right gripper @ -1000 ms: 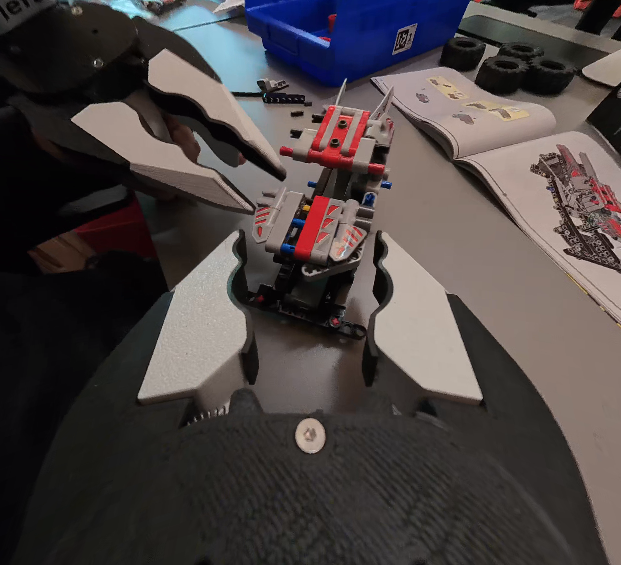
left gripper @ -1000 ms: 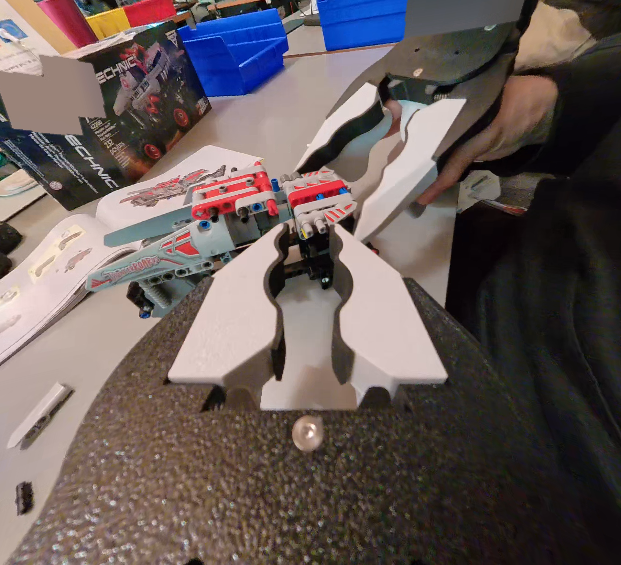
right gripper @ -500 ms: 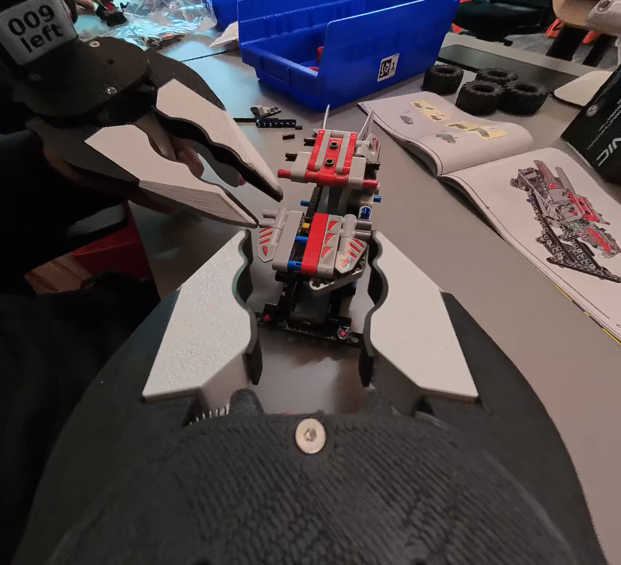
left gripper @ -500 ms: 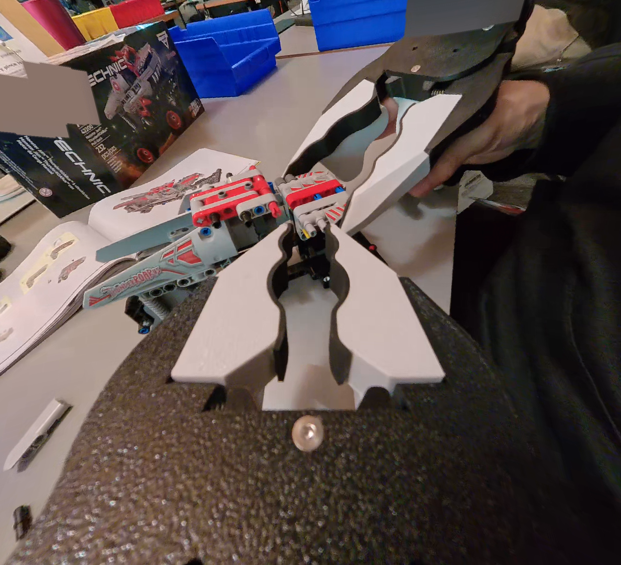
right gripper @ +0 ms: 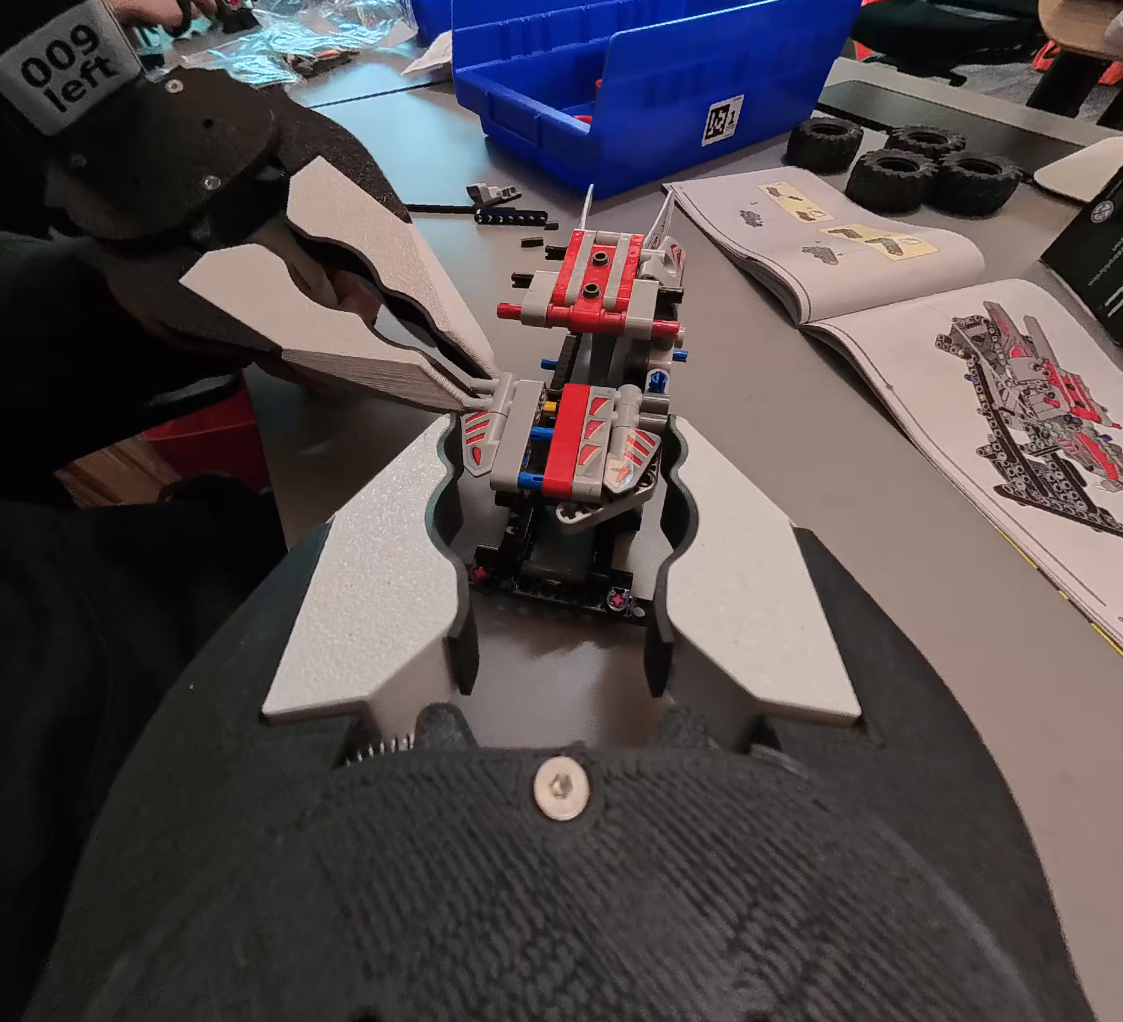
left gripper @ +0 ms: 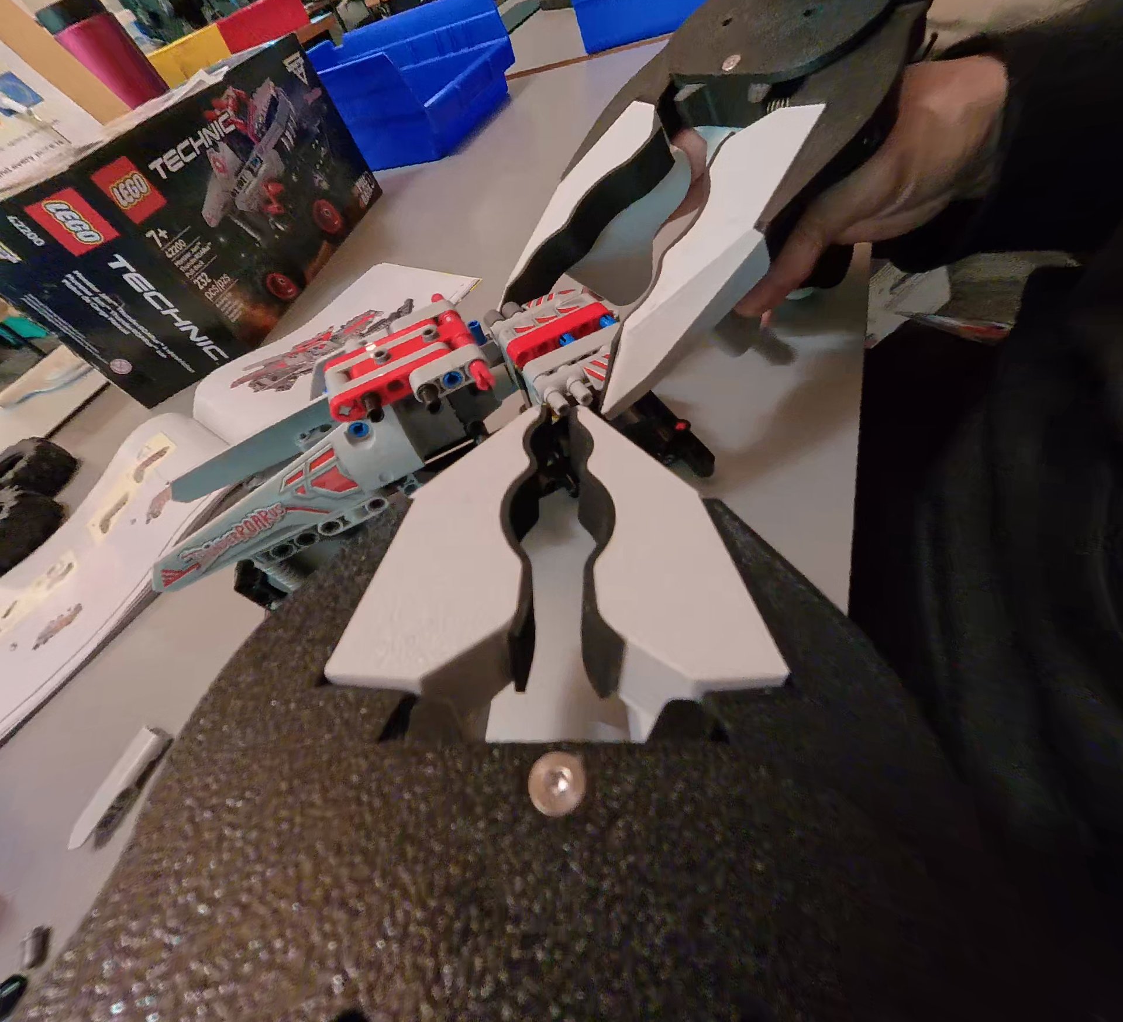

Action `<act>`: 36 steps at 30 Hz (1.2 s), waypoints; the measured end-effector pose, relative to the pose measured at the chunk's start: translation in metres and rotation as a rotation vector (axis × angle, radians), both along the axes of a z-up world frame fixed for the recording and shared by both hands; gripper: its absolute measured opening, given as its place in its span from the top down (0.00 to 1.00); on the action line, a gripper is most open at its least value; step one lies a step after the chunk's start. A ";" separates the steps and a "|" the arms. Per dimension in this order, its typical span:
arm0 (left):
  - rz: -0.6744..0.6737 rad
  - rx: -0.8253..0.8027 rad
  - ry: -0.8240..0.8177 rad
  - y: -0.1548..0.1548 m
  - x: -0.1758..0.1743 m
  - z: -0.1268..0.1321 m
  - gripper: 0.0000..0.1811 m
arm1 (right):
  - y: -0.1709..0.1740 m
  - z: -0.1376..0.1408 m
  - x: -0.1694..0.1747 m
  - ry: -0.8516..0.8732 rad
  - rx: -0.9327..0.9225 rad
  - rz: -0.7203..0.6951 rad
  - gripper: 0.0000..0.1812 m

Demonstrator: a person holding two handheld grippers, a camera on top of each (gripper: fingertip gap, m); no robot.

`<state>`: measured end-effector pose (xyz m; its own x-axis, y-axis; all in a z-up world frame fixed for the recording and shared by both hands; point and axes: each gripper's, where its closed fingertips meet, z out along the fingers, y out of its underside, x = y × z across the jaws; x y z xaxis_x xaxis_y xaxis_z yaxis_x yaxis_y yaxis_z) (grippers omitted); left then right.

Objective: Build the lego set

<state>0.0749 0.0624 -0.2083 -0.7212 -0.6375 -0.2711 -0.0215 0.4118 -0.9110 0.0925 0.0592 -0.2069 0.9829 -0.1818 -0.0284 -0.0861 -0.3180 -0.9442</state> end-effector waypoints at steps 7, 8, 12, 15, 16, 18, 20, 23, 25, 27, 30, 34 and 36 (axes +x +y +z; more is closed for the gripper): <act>0.008 0.010 0.003 0.001 0.002 0.000 0.99 | 0.001 -0.002 0.003 -0.030 -0.020 0.011 0.64; 0.010 0.020 0.001 0.001 0.003 -0.001 0.99 | 0.000 -0.002 0.003 -0.035 -0.022 0.007 0.64; 0.034 0.053 -0.012 0.000 0.005 -0.002 1.00 | 0.000 -0.003 0.006 -0.033 -0.037 -0.007 0.64; 0.045 0.051 -0.015 0.000 0.007 -0.002 1.00 | 0.001 -0.003 0.007 -0.018 -0.035 -0.014 0.64; 0.049 0.040 -0.015 0.001 0.007 -0.002 0.99 | 0.001 -0.003 0.008 -0.010 -0.040 -0.016 0.64; 0.065 0.013 -0.013 0.002 0.009 -0.001 1.00 | 0.003 -0.003 0.011 -0.003 -0.042 -0.024 0.64; 0.063 0.006 -0.001 0.003 0.010 -0.001 0.99 | 0.004 -0.002 0.012 -0.026 -0.015 -0.014 0.64; 0.079 0.002 -0.017 0.003 0.010 0.001 0.99 | 0.002 -0.002 0.012 -0.031 -0.012 -0.005 0.64; 0.092 0.003 -0.034 0.004 0.010 0.002 0.99 | -0.003 -0.002 0.018 -0.098 -0.028 -0.030 0.58; 0.096 -0.001 -0.050 0.004 0.009 0.004 0.96 | -0.009 0.000 0.022 -0.131 -0.018 -0.053 0.58; 0.087 0.017 -0.112 0.004 0.005 0.010 0.91 | -0.008 -0.002 0.016 -0.098 -0.026 -0.017 0.67; 0.071 0.173 -0.254 -0.001 0.000 0.016 0.88 | -0.007 -0.004 0.015 -0.093 -0.035 -0.005 0.69; 0.056 0.310 -0.345 -0.005 0.000 0.015 0.87 | -0.006 -0.004 0.015 -0.089 -0.036 0.004 0.70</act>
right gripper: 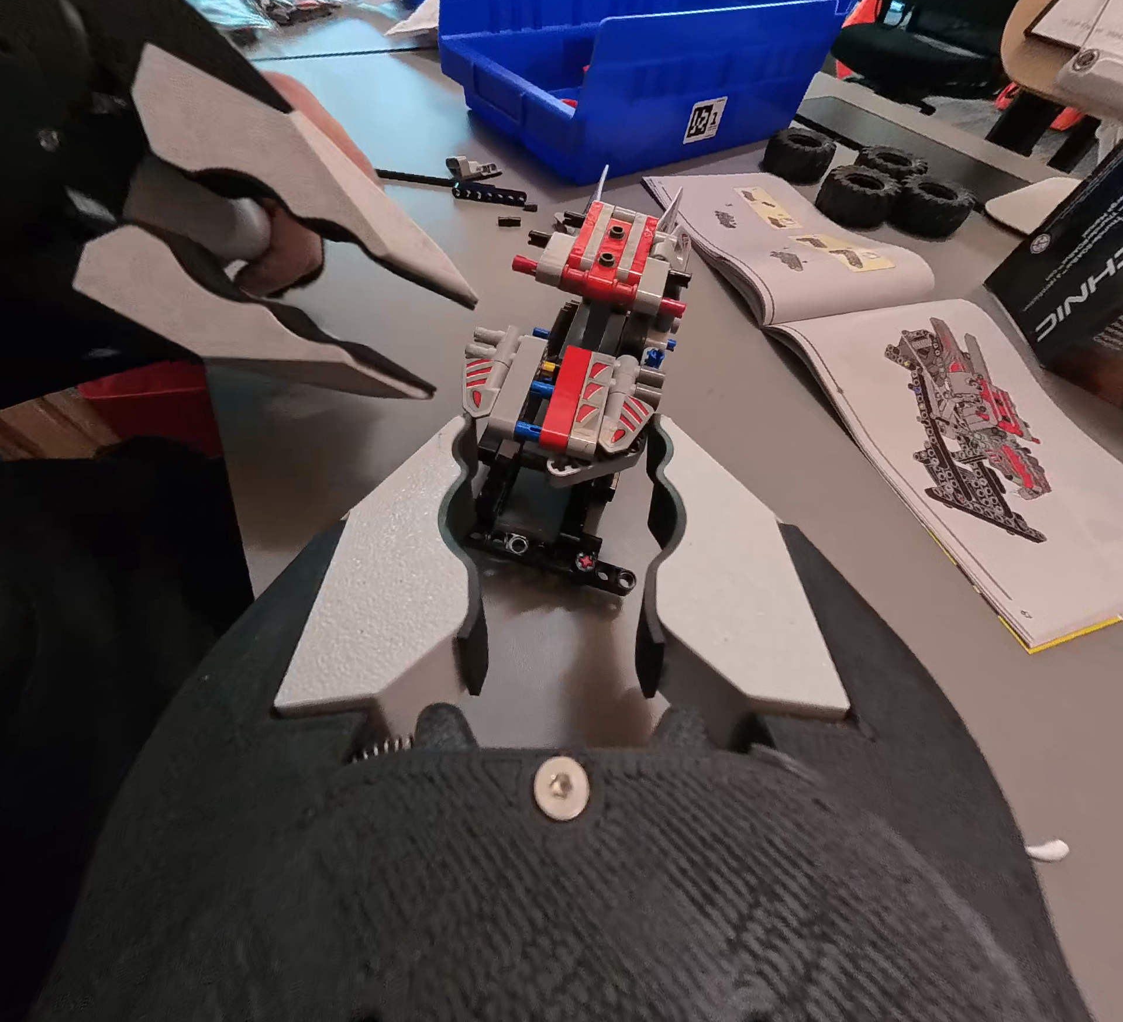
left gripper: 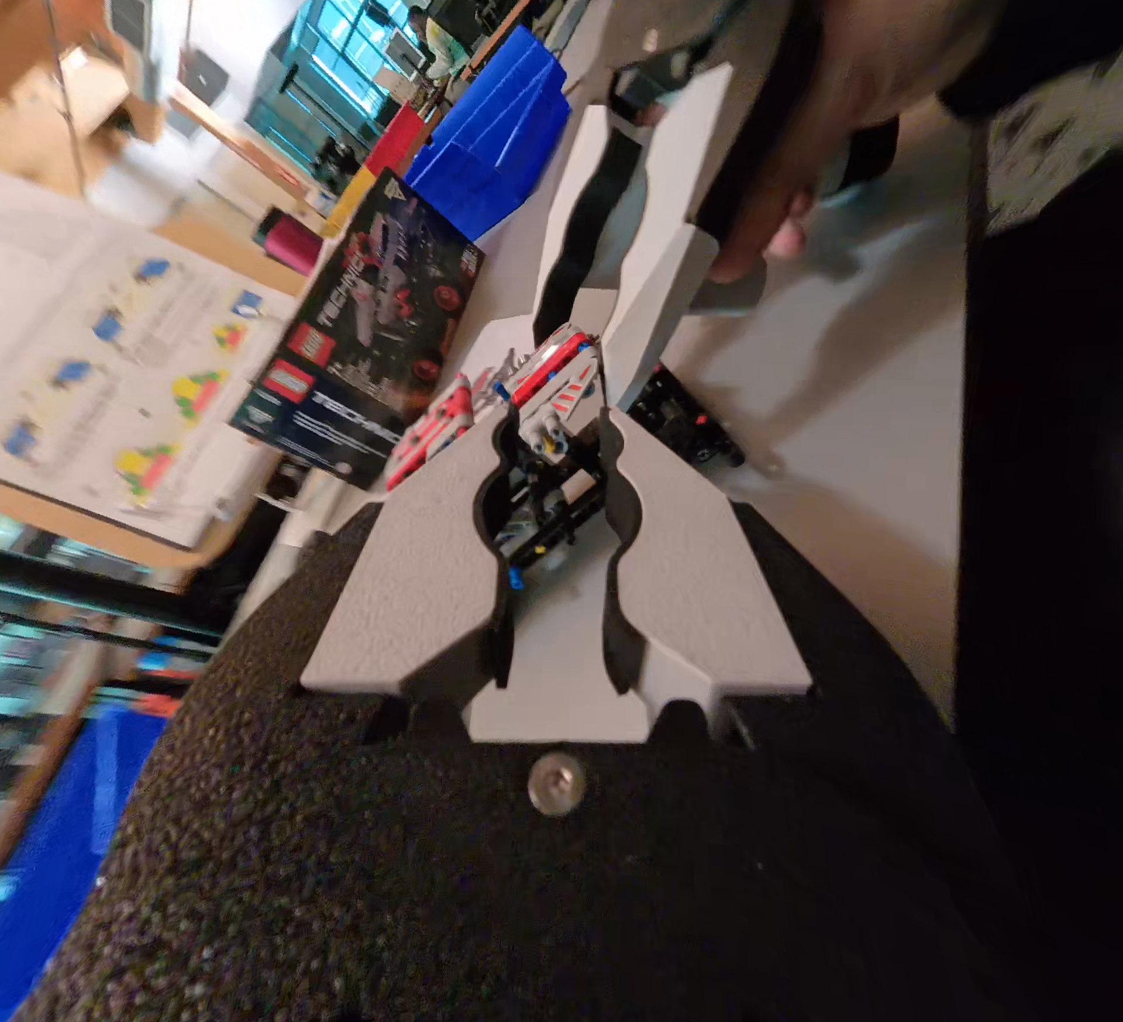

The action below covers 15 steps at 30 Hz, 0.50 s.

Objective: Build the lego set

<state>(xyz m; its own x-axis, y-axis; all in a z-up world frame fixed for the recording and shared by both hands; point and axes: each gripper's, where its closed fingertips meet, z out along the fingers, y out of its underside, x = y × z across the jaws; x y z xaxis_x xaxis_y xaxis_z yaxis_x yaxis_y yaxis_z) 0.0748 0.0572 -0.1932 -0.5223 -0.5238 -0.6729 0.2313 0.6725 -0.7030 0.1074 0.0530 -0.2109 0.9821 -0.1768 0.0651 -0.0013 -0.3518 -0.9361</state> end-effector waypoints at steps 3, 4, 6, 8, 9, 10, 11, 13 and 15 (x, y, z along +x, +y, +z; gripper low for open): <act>-0.012 0.236 -0.137 -0.006 0.005 -0.006 0.86 | 0.000 0.000 -0.001 0.018 -0.006 0.011 0.73; -0.015 0.316 -0.175 -0.007 0.008 -0.010 0.85 | 0.000 0.000 -0.002 0.014 -0.016 0.011 0.73; -0.034 0.414 -0.234 -0.012 0.010 -0.014 0.85 | -0.001 -0.001 -0.001 -0.017 -0.034 0.011 0.73; -0.034 0.435 -0.260 -0.014 0.011 -0.016 0.86 | -0.003 -0.001 0.001 -0.020 -0.027 -0.003 0.73; -0.031 0.438 -0.273 -0.014 0.012 -0.016 0.86 | -0.003 -0.001 0.001 -0.014 -0.026 -0.006 0.73; -0.028 0.443 -0.284 -0.015 0.012 -0.016 0.86 | -0.004 -0.001 0.001 -0.017 -0.029 -0.005 0.73; -0.025 0.450 -0.291 -0.015 0.013 -0.016 0.86 | -0.004 -0.001 0.001 -0.027 -0.034 -0.004 0.73; -0.015 0.459 -0.298 -0.014 0.014 -0.017 0.86 | -0.003 -0.002 0.003 -0.034 -0.037 -0.014 0.73; -0.008 0.459 -0.296 -0.013 0.015 -0.017 0.86 | -0.001 -0.002 0.003 -0.030 -0.035 -0.024 0.73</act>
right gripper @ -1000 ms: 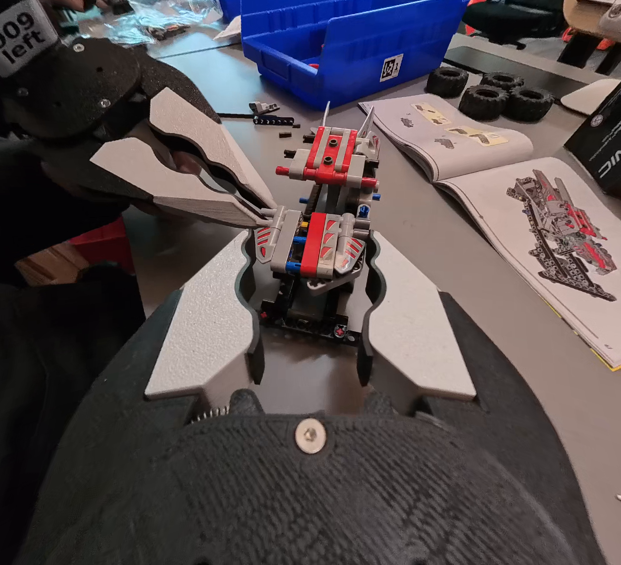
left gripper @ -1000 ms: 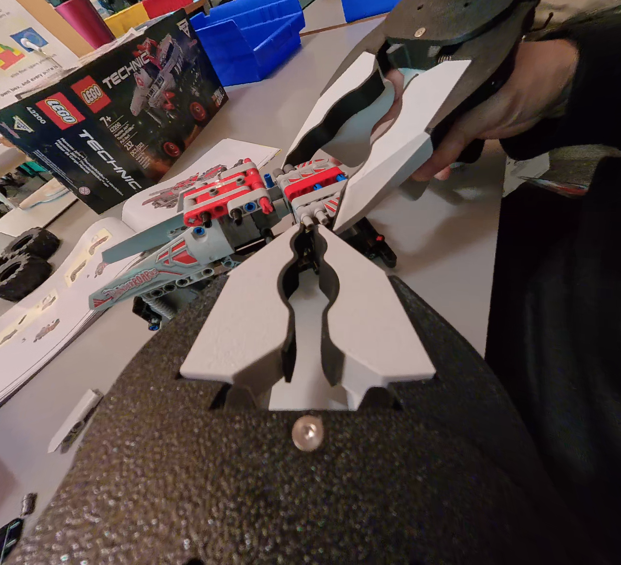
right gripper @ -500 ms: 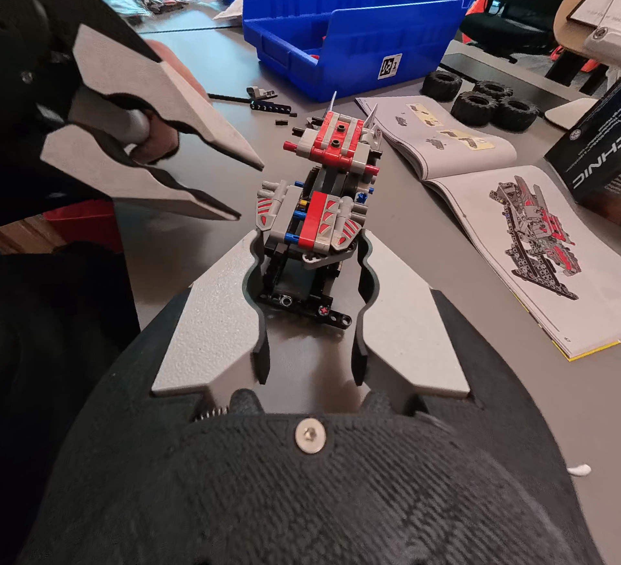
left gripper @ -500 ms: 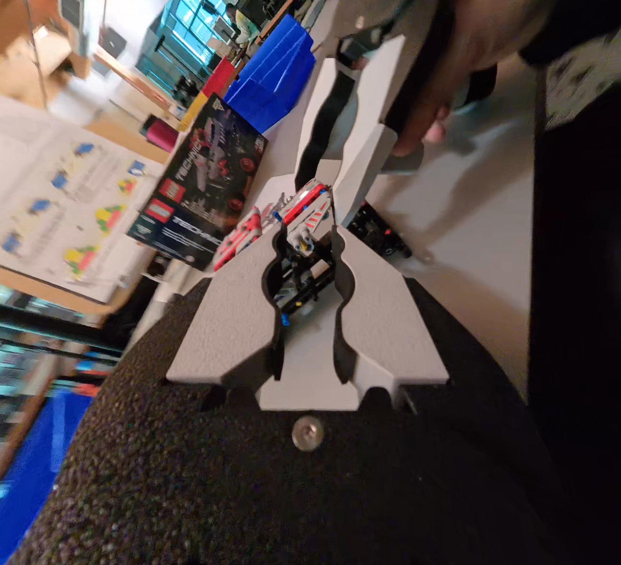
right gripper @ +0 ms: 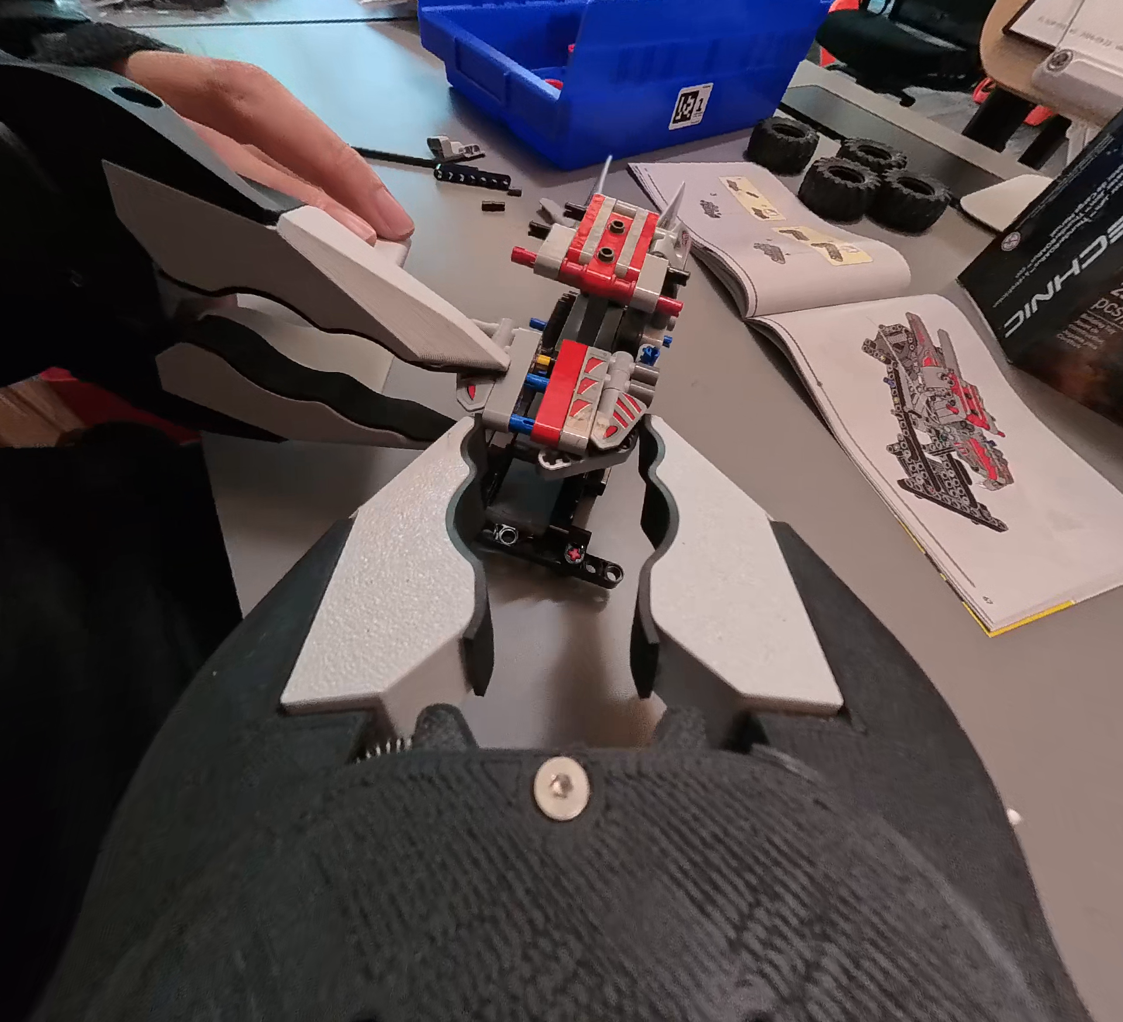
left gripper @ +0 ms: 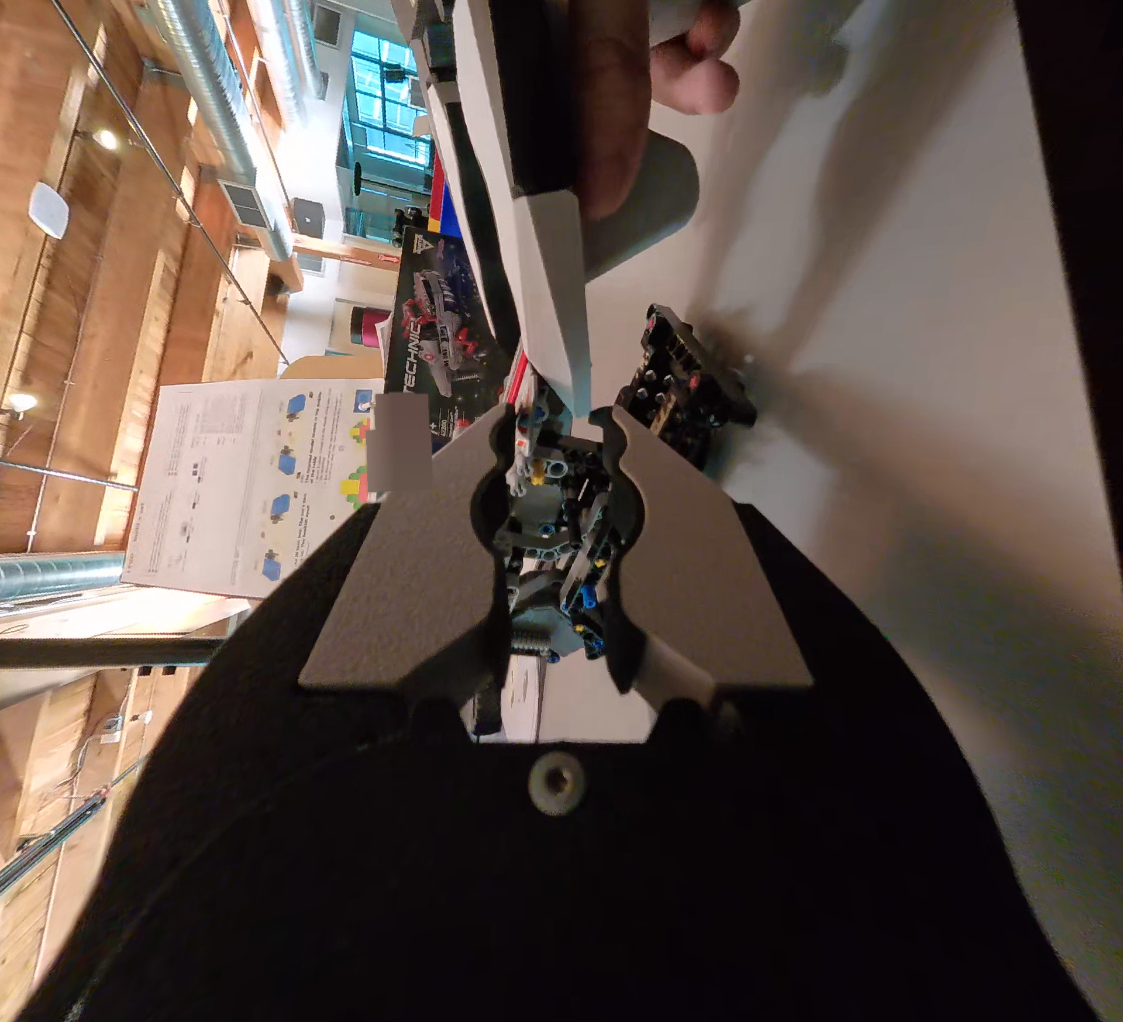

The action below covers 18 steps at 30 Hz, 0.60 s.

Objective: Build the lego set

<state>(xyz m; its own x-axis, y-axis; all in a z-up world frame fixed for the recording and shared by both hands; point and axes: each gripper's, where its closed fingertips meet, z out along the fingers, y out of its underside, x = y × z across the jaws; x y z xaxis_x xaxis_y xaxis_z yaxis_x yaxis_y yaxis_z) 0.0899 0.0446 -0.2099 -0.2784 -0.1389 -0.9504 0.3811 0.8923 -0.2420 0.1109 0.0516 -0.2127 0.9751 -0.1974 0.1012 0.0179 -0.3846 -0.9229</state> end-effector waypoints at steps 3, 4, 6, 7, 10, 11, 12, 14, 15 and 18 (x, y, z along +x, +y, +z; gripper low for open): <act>-0.005 -0.039 0.029 0.001 -0.001 0.001 0.87 | -0.001 0.000 0.001 0.003 -0.002 0.007 0.73; -0.006 -0.056 0.039 0.001 -0.001 0.001 0.87 | -0.002 0.000 0.001 0.014 -0.004 0.011 0.73; -0.005 -0.082 0.054 0.001 0.000 0.002 0.87 | -0.002 -0.001 0.002 0.012 -0.016 0.015 0.73; -0.004 -0.091 0.061 0.001 0.000 0.002 0.87 | -0.002 -0.001 0.002 0.006 -0.026 0.015 0.74; -0.008 -0.113 0.077 0.002 0.001 0.004 0.89 | -0.002 -0.001 0.001 0.004 -0.055 0.011 0.74; -0.004 -0.118 0.082 0.003 0.002 0.004 0.89 | -0.002 -0.001 0.001 0.007 -0.059 0.010 0.74; -0.002 -0.117 0.082 0.003 0.002 0.004 0.89 | -0.001 0.000 0.002 0.012 -0.063 0.012 0.74; 0.004 -0.101 0.071 0.003 0.003 0.004 0.89 | 0.001 0.001 0.002 0.020 -0.065 0.019 0.74; 0.007 -0.092 0.064 0.003 0.003 0.004 0.89 | 0.001 0.002 0.002 0.013 -0.065 0.023 0.74; 0.018 -0.084 0.058 0.004 0.003 0.003 0.89 | 0.002 0.003 0.001 -0.014 -0.067 0.026 0.74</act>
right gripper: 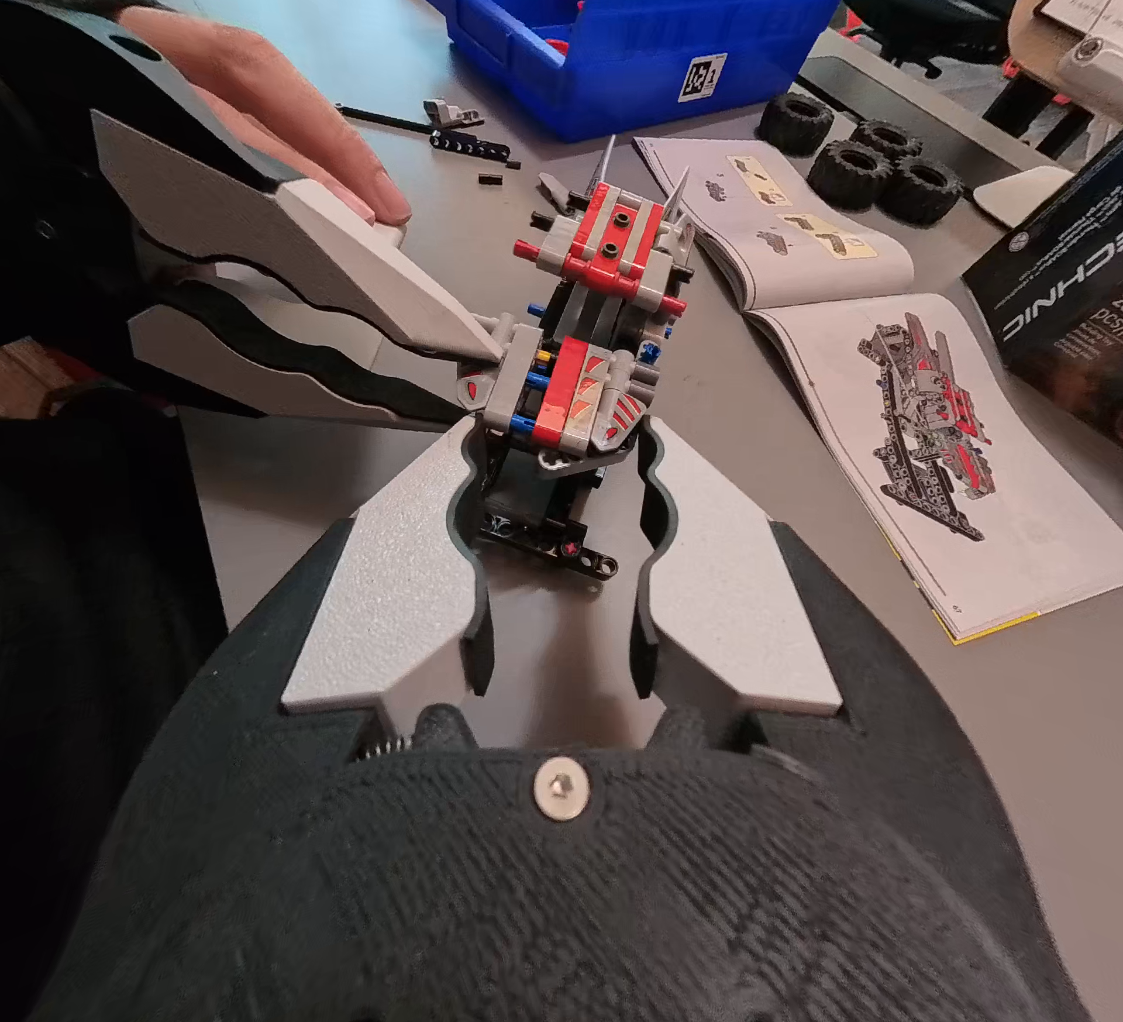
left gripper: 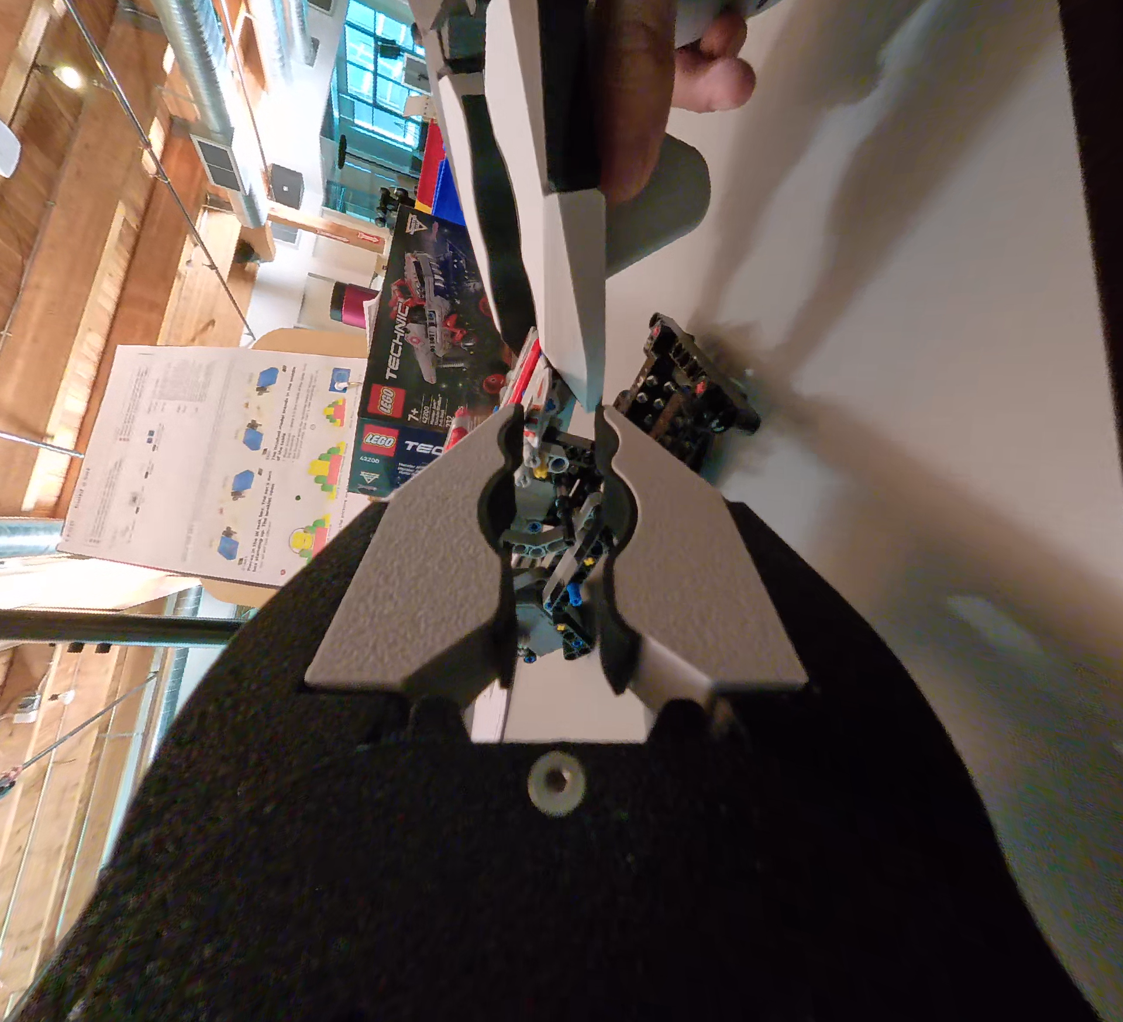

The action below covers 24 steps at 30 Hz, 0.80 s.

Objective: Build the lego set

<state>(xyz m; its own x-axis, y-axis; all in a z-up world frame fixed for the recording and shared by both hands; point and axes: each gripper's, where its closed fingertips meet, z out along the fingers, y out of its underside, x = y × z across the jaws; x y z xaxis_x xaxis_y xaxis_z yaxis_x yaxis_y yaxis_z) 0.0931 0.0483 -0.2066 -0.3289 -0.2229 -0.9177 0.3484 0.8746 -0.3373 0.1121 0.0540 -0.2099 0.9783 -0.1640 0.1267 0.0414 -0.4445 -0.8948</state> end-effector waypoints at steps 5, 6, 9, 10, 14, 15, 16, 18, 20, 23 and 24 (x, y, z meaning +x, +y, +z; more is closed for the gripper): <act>0.001 -0.013 0.024 0.001 -0.001 0.001 0.88 | 0.002 0.000 -0.003 -0.011 -0.026 0.006 0.74; -0.011 -0.037 0.040 0.000 -0.002 0.003 0.88 | 0.002 -0.002 -0.002 -0.009 -0.026 0.004 0.74; -0.048 -0.161 0.130 -0.002 -0.007 0.013 0.88 | 0.002 -0.002 -0.002 0.008 -0.015 0.003 0.74; -0.053 -0.206 0.176 -0.001 -0.007 0.015 0.88 | 0.002 -0.002 -0.002 0.027 -0.012 0.002 0.74; -0.010 -0.302 0.272 0.018 0.000 0.023 0.83 | 0.001 -0.002 0.000 0.024 -0.006 0.017 0.74; -0.013 -0.327 0.283 0.021 0.001 0.027 0.82 | 0.000 -0.002 0.000 0.009 -0.014 0.026 0.74; -0.031 -0.352 0.305 0.022 0.000 0.030 0.82 | -0.001 -0.003 0.000 -0.001 -0.023 0.033 0.74; -0.074 -0.376 0.403 0.020 -0.005 0.031 0.82 | -0.003 -0.004 -0.001 -0.010 -0.038 0.046 0.74; -0.091 -0.339 0.502 0.021 -0.007 0.029 0.76 | -0.003 -0.005 0.000 -0.018 -0.054 0.068 0.74; -0.107 -0.226 0.597 0.021 0.000 0.033 0.67 | -0.004 -0.006 0.003 -0.038 -0.075 0.101 0.74; -0.118 -0.190 0.599 0.019 0.006 0.036 0.66 | -0.004 -0.006 0.004 -0.042 -0.074 0.107 0.74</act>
